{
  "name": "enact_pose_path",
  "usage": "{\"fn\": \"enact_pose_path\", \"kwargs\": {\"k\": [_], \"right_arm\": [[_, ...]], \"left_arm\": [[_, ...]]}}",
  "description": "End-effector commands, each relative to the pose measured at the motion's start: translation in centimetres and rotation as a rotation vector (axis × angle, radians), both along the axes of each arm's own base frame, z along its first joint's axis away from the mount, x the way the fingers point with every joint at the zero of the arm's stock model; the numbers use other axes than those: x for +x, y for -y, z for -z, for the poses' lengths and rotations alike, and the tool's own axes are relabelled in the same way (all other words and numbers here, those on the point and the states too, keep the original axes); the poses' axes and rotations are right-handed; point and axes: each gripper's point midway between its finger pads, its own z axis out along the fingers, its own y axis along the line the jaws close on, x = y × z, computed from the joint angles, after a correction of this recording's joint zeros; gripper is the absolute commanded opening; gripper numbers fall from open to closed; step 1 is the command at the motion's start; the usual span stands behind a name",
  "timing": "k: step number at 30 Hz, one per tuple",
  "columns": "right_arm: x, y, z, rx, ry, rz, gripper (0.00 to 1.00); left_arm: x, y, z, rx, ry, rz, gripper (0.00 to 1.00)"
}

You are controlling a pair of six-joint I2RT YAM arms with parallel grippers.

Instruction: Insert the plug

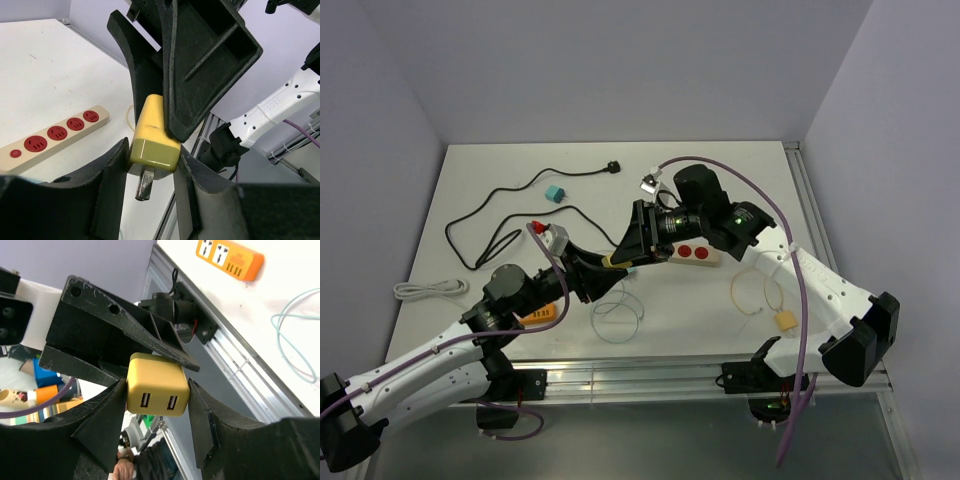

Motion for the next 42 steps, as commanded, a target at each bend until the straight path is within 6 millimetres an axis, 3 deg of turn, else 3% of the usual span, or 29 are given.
{"fn": "enact_pose_path", "kwargs": {"k": [1,15,20,26,34,42], "right_arm": [[1.6,0.5,-0.5,-0.028,0.094,0.036,0.59],[-0.4,-0.3,-0.9,0.049,-0.009,-0.082,0.59],[-1.1,-0.3,-1.4,0.095,-0.076,-0.103,0.64],[-0.9,-0.3,-2.2,0.111,-0.132,-0.075,0.68],[0.3,-0.3,-3.7,0.130,-0.110,-0.042,0.70],[1.5,-0.5,-3.3,0.092,-0.072,-0.011,0.65]], "left_arm": [[-0.1,-0.7,-3.2,-0.087,0.071,-0.018,0.00],[-0.4,-0.9,-3.2,-0.082,0.140,-0.016,0.00],[0.5,-1.5,-3.4,-0.060,0.186,-0.076,0.00],[1.2,-1.7,-4.2,-0.035,0.267,-0.115,0.00],[1.5,-1.3,-3.4,-0.013,0.287,-0.114,0.00],[1.5,-0.8,-3.0,-0.002,0.282,-0.096,0.00]]}}
